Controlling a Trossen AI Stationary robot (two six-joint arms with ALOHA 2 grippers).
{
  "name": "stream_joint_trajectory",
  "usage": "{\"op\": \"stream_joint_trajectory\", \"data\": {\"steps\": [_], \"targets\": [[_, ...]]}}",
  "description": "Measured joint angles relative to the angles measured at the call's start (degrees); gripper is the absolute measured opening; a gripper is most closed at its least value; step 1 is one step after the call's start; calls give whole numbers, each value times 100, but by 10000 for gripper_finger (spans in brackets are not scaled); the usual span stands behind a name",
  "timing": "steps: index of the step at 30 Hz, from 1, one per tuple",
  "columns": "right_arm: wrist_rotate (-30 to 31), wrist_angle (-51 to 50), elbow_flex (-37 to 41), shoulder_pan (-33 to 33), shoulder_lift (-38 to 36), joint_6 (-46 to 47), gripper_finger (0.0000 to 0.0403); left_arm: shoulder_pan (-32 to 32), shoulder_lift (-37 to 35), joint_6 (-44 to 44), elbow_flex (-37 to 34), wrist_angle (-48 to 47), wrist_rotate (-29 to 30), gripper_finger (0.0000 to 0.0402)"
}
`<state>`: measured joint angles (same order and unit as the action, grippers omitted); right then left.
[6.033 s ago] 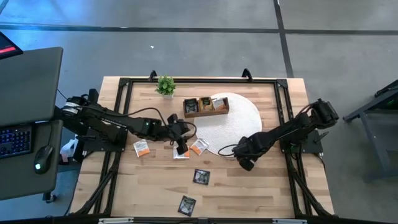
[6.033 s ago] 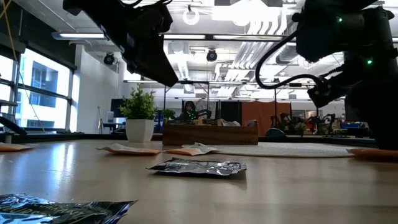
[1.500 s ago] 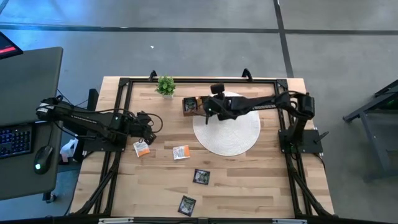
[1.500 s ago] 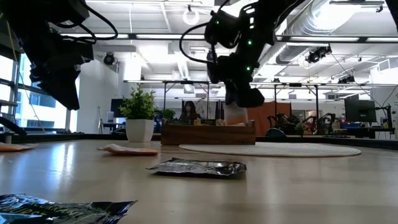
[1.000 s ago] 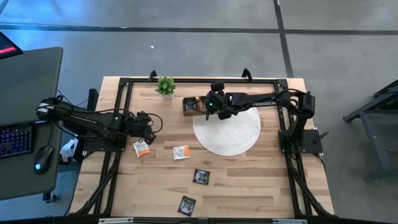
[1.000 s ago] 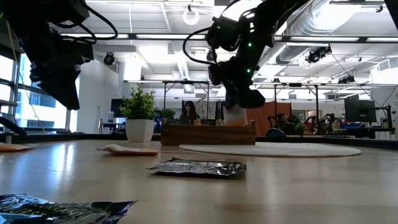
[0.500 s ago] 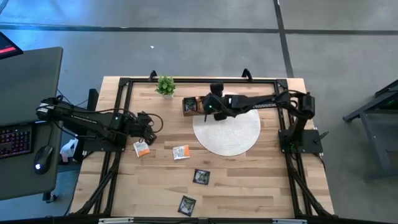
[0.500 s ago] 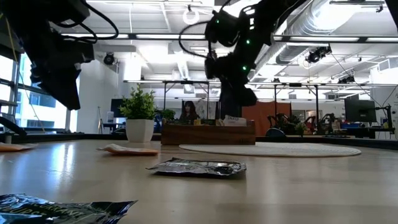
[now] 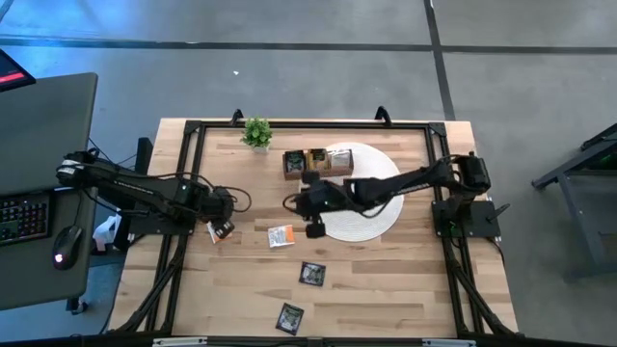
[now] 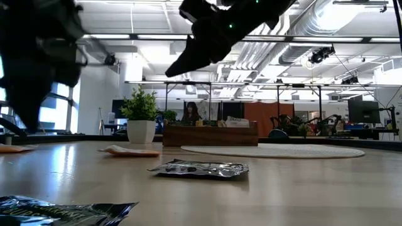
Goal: Pick & Place Tea
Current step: Put the white tea bag into the right section of the wooden organizer
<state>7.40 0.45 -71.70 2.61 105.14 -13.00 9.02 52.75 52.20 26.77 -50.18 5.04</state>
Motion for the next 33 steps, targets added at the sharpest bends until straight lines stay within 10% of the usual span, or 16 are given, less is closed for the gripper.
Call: {"op": "stream_joint_trajectory", "data": {"steps": [12, 21, 33], "targets": [[123, 8, 0, 232, 1, -140, 117, 0, 279, 353, -555, 124, -153, 153], [164, 29, 0, 228, 1, -86, 117, 1, 524, 801, -520, 264, -14, 32], [-130, 964, 2, -314, 684, 2325, 117, -2, 545, -486, 451, 1867, 1327, 15]]}}
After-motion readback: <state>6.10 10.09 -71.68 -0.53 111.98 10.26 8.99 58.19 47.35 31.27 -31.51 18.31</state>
